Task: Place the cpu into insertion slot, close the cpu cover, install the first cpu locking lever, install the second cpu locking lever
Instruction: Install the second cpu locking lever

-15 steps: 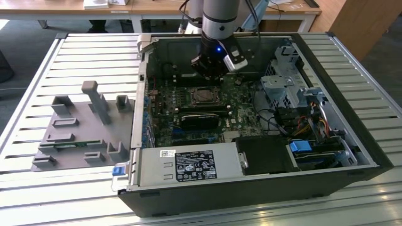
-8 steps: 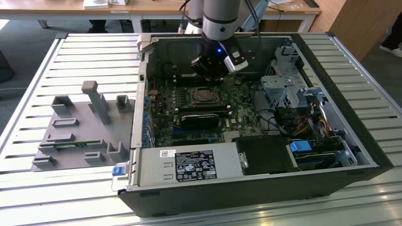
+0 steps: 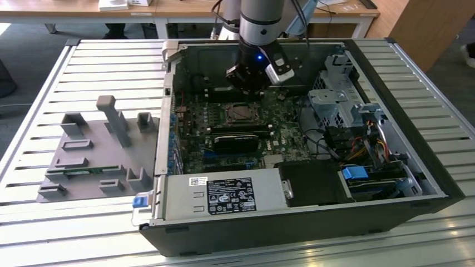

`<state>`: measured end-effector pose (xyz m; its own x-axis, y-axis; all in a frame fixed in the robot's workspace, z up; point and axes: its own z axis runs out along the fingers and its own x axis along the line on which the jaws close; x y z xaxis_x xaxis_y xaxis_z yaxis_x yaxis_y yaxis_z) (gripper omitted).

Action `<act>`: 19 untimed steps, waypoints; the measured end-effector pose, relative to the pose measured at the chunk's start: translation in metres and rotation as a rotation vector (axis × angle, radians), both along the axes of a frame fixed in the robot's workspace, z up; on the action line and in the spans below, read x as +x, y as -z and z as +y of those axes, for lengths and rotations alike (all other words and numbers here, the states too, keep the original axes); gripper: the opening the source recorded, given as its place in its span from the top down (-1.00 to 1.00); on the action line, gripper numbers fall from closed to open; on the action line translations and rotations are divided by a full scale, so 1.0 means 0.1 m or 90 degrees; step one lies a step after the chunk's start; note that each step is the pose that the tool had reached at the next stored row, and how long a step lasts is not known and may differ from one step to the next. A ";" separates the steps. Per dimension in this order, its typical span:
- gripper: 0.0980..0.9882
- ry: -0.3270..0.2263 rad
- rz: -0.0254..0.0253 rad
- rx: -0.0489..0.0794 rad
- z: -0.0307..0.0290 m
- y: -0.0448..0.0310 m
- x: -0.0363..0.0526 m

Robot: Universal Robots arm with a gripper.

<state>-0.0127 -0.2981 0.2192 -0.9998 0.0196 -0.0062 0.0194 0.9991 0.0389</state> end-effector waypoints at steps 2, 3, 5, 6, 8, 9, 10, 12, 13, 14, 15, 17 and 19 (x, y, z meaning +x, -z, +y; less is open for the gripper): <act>0.96 0.000 -0.0001 -0.001 0.000 -0.035 0.000; 0.96 0.000 0.0000 -0.001 0.000 -0.056 0.000; 0.96 0.000 -0.0001 -0.003 0.000 -0.102 -0.001; 0.96 0.000 -0.0001 -0.004 0.000 -0.130 -0.001; 0.96 0.000 0.0000 -0.007 0.000 -0.193 -0.004; 0.96 0.000 0.0000 -0.008 0.000 -0.219 -0.005; 0.96 0.000 -0.0001 -0.009 0.000 -0.243 -0.006; 0.96 0.000 0.0000 -0.012 0.000 -0.269 -0.007; 0.96 0.000 -0.0002 -0.013 0.001 -0.270 -0.007; 0.96 0.000 -0.0001 -0.014 -0.002 -0.270 -0.008; 0.96 0.000 0.0000 -0.015 -0.008 -0.271 -0.009; 0.96 0.000 0.0000 -0.016 -0.034 -0.271 -0.009; 0.96 0.000 0.0000 -0.016 -0.101 -0.270 -0.009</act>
<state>-0.0137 -0.3082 0.2462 -0.9998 0.0195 -0.0067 0.0194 0.9997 0.0141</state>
